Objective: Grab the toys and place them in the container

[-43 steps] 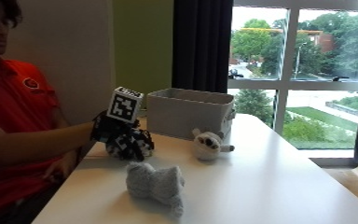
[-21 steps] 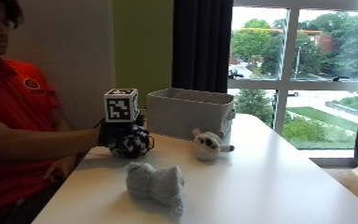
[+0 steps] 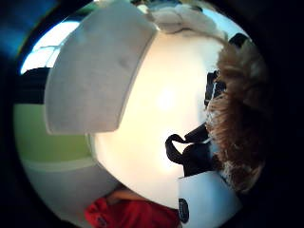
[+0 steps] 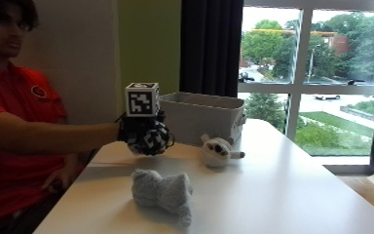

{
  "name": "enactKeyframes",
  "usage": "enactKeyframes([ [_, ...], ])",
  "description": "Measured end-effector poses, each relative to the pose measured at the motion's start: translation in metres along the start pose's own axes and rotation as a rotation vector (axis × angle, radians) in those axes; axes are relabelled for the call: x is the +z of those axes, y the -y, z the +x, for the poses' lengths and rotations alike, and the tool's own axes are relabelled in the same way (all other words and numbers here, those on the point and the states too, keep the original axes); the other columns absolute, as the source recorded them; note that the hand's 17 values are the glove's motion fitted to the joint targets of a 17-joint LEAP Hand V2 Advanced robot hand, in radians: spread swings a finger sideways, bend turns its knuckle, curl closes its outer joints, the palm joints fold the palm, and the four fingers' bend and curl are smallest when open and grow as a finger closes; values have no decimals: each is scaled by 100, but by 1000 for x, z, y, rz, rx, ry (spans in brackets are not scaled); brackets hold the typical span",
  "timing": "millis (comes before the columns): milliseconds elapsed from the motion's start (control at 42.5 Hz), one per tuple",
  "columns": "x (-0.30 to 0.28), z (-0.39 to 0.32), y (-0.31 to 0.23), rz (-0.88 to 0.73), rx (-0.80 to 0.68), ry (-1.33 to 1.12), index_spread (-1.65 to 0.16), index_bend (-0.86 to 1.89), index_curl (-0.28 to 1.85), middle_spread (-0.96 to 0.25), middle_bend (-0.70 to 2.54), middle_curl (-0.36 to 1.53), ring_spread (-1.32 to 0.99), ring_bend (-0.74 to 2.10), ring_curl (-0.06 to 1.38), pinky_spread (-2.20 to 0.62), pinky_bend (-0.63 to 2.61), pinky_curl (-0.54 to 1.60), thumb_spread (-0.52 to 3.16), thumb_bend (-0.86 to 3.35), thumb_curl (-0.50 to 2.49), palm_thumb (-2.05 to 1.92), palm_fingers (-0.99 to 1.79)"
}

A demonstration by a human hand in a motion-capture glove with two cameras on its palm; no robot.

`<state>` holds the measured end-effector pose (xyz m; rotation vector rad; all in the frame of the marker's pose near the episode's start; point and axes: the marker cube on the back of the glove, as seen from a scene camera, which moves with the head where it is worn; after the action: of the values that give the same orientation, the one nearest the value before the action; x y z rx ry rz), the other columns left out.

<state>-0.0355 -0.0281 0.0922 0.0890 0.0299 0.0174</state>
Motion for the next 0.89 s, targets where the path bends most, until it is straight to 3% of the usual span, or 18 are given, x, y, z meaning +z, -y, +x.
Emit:
enactKeyframes([
  [353,-90,-39,76,68,-127,-70,-42,56,62,-42,65,49,-42,107,45,-44,96,38,62,6,82,58,111],
  [635,-135,-72,126,125,-24,-150,-42,52,69,-42,62,53,-42,106,46,-45,96,39,59,4,90,58,109],
  [729,-144,-92,137,137,-31,-69,-43,51,71,-43,61,54,-43,105,46,-45,96,39,58,3,92,57,109],
  [894,-161,-137,156,176,-150,-41,-44,46,74,-43,59,55,-43,105,47,-45,95,39,59,1,96,57,108],
])
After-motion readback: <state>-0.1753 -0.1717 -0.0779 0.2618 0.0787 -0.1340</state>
